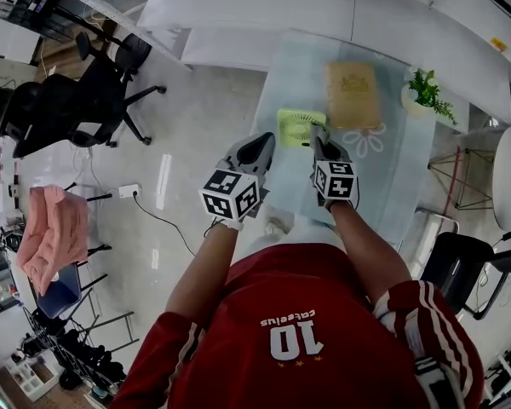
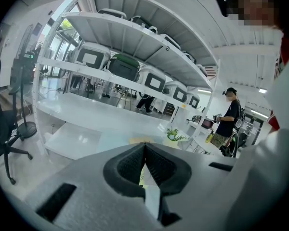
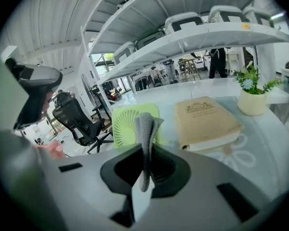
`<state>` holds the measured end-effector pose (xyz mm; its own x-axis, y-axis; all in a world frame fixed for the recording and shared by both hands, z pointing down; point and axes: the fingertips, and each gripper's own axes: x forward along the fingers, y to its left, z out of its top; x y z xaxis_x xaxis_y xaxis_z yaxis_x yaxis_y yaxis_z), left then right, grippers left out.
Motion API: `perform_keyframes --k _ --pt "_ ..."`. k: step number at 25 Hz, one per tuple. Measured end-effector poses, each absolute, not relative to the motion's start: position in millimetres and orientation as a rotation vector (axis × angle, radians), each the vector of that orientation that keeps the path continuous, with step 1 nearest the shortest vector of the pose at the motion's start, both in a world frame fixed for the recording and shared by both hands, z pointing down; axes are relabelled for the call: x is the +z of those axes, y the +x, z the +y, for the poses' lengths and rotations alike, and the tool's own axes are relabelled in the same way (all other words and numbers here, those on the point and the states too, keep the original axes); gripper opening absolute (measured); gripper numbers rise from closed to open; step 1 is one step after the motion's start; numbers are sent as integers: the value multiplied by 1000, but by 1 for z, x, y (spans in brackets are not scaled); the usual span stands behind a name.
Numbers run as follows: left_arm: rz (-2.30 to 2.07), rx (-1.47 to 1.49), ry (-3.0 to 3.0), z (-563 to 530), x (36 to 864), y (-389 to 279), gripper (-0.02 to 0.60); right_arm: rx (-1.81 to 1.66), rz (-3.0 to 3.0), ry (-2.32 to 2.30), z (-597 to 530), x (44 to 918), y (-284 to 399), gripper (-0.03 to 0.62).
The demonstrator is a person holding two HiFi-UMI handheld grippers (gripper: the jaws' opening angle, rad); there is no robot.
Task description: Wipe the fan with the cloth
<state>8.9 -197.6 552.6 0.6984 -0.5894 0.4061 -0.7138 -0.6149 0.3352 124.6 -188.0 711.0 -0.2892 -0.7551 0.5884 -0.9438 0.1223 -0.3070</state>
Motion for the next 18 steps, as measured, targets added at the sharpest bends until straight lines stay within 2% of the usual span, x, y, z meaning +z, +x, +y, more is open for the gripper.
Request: perform_keyframes --k 18 --pt "-955 342 2459 -191 548 33 -2 919 -2049 1761 -175 710 165 21"
